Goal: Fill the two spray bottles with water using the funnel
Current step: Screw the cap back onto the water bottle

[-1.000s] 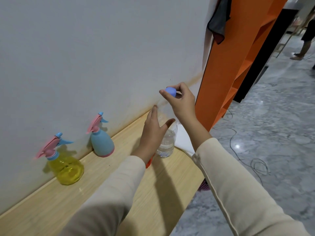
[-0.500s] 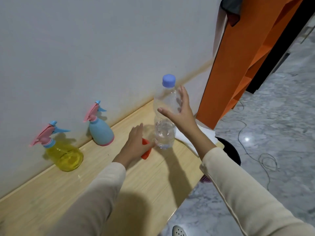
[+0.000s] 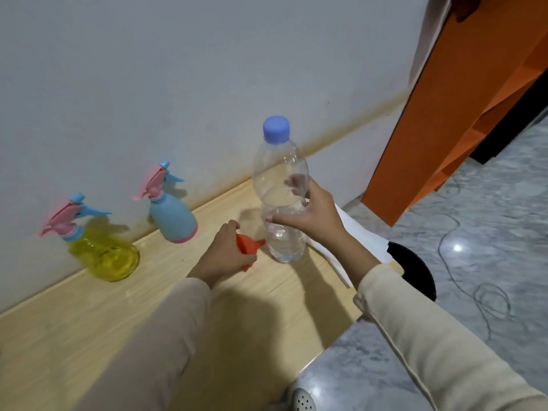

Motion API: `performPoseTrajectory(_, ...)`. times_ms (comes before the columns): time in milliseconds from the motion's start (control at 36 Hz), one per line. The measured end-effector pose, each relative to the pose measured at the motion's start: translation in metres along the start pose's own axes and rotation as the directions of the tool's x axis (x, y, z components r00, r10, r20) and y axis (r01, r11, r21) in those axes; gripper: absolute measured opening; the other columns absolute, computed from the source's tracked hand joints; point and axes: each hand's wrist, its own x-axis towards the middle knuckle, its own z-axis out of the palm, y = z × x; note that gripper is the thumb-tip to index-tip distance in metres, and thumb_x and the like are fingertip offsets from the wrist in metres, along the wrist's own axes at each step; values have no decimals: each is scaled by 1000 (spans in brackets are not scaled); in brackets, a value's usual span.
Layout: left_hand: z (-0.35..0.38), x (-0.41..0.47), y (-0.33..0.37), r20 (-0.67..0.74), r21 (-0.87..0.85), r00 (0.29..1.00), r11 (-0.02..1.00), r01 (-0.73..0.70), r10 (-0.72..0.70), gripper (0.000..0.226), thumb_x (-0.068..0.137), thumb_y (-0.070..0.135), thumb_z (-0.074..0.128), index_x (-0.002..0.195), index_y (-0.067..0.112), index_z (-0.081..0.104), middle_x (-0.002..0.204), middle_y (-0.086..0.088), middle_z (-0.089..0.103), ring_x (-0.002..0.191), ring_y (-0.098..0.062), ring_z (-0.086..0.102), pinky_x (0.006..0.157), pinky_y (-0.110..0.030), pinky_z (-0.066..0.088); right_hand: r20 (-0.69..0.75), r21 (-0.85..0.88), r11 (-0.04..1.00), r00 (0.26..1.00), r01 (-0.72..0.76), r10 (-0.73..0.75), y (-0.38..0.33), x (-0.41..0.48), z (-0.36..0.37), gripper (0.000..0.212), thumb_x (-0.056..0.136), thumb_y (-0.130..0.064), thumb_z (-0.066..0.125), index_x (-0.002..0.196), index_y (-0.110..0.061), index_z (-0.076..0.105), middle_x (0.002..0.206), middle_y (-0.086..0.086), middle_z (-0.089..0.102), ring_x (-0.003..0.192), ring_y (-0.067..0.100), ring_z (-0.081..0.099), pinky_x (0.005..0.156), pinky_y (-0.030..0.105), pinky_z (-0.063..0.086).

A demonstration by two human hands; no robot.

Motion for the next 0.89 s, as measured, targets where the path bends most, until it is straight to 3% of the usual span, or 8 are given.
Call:
performPoseTrajectory(111,-10,0,-1,-83,-83,995,995,57,-64,64,63,23,83,108,16,39,98,0,48,78,-9,50,50,-18,39,-41,-35,999,999,-12,11,-10,19,6,75,49,-42,90,114,-25,55,114,-12,60,110,12,57,94,37,48)
performPoseTrajectory(306,-26,23,-9,-150,-222,974,966,135,-170,73,53,32,90,104,19,40,101,-1,49,82,-8,50,57,-23,47,-95,-70,997,995,-20,14,-23,64,22,79,52,-41,89,120,-23,52,121,-7,60,113,15,56,92,36,48)
performPoseTrajectory(389,-29,37,-8,-179,-259,964,954,149,-198,72,56,31,90,106,18,40,98,3,47,80,-8,48,55,-18,43,-115,-62,998,993,-14,7,-26,86,32,79,53,-38,89,121,-22,53,120,-9,59,112,14,55,90,31,47)
performPoseTrajectory(528,-27,68,-17,-331,-325,925,943,74,-187,70,52,32,92,98,16,40,93,2,52,81,-15,53,55,-15,41,-130,-36,999,992,0,-4,-24,121,51,78,53,-37,90,119,-20,53,118,-12,60,111,11,56,87,25,45)
performPoseTrajectory(639,-25,87,-25,-346,-401,925,916,5,-157,70,57,34,90,103,19,40,98,4,53,87,-14,56,59,-13,45,-161,-28,1000,987,11,-16,-23,143,66,77,54,-38,89,118,-18,53,115,-12,59,107,10,54,83,19,41)
performPoseTrajectory(806,-18,110,-34,-312,-503,927,864,25,-209,74,60,29,89,109,24,35,112,1,47,95,-13,52,61,-11,40,-207,-17,999,978,39,-41,-21,163,81,76,53,-37,90,118,-17,54,112,-12,60,103,10,56,85,21,45)
performPoseTrajectory(889,-15,117,-41,-264,-484,950,875,20,-167,78,64,28,87,123,24,35,120,3,44,102,-14,47,70,-14,39,-202,-34,997,977,63,-69,-21,170,86,78,52,-41,89,118,-17,54,110,-13,59,101,13,58,87,28,49)
